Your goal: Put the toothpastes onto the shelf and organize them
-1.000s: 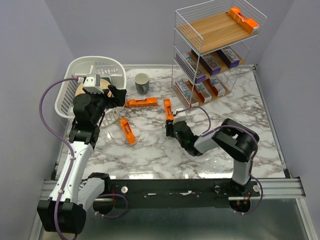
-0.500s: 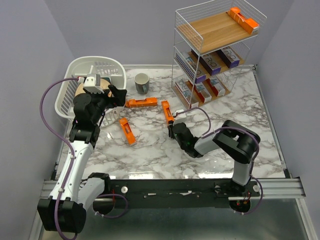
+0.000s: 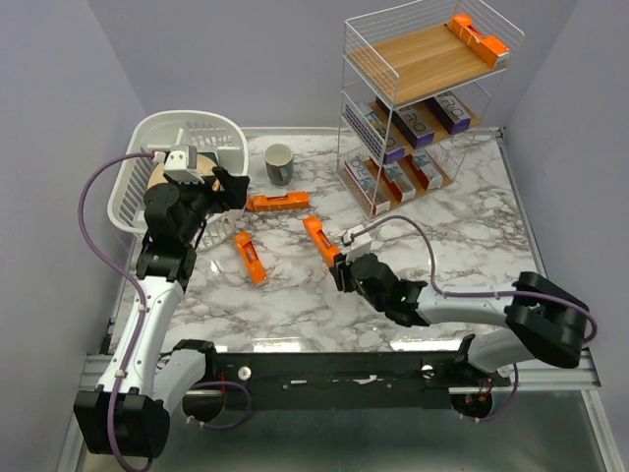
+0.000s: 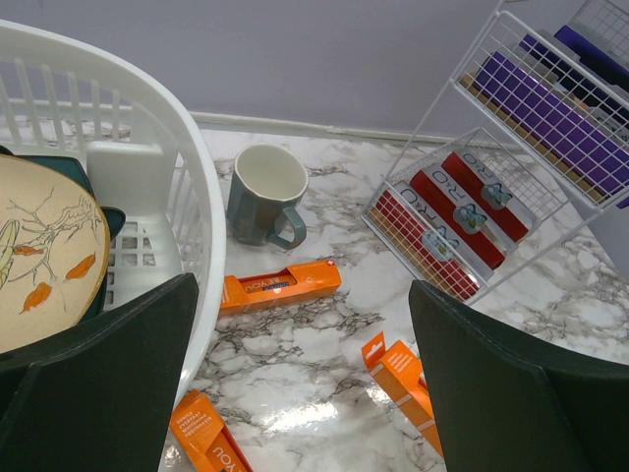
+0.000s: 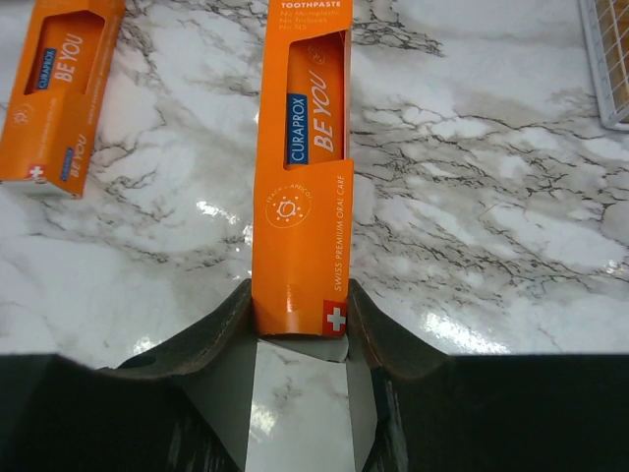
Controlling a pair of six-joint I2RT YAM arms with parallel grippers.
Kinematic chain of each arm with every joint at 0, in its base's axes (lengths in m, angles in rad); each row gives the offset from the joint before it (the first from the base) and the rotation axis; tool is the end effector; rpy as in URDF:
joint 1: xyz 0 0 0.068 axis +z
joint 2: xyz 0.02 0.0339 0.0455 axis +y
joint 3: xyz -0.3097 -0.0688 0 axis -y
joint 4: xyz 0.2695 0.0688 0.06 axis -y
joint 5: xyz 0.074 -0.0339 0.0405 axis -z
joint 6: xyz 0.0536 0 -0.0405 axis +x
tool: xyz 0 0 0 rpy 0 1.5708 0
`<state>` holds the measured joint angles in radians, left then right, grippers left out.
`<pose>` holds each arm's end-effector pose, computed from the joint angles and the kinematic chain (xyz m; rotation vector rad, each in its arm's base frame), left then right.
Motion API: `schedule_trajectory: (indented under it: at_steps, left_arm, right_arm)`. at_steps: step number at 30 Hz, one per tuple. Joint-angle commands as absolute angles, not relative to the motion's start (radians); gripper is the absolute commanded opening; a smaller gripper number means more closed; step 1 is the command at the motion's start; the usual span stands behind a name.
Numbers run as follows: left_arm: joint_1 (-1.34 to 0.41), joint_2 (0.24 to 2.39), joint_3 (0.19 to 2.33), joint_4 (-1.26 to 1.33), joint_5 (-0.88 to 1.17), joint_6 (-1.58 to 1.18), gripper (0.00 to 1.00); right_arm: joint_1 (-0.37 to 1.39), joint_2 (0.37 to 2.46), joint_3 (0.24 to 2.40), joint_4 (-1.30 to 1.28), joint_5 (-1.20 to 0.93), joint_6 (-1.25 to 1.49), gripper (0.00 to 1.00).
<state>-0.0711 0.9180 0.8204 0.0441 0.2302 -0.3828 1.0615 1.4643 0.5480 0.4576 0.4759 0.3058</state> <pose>0.2305 -0.0287 0.3862 -0.0770 1.6478 -0.5344 0.1715 0.2568 0.1903 -0.4520 1.9459 0.4040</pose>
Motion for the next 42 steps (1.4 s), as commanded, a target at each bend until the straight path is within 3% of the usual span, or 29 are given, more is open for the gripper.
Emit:
schedule_trajectory:
  at_steps: [1, 8, 20, 27, 31, 37, 42]
  left_arm:
    - [-0.064, 0.914, 0.811, 0.057, 0.249, -0.379, 0.99]
    - [-0.064, 0.919, 0.816, 0.051, 0.248, -0.376, 0.99]
    - [-0.064, 0.928, 0.816, 0.049, 0.258, -0.380, 0.99]
    - [-0.064, 0.931, 0.816, 0.048, 0.262, -0.382, 0.99]
    - [-0.064, 0.939, 0.819, 0.048, 0.268, -0.387, 0.99]
    - [-0.064, 0.942, 0.819, 0.046, 0.275, -0.388, 0.99]
    - [-0.064, 0.946, 0.816, 0.049, 0.276, -0.388, 0.99]
  right_arm:
    - [1.069, 1.284, 0.678, 0.129, 0.437, 0.295, 0.36]
    - [1.066, 1.108, 0.963, -0.343, 0.503, 0.256, 0.36]
    - [1.022, 1.074, 1.527, -0.722, 0.606, 0.081, 0.37]
    - [0.918, 1.095, 1.776, -0.764, 0.600, -0.044, 0.36]
    - [0.769, 1.130, 1.830, -0.753, 0.577, -0.090, 0.36]
    - [0.501, 1.256, 1.862, -0.735, 0.333, -0.078, 0.36]
    - [0.391, 1.357, 1.931, -0.684, 0.229, -0.092, 0.36]
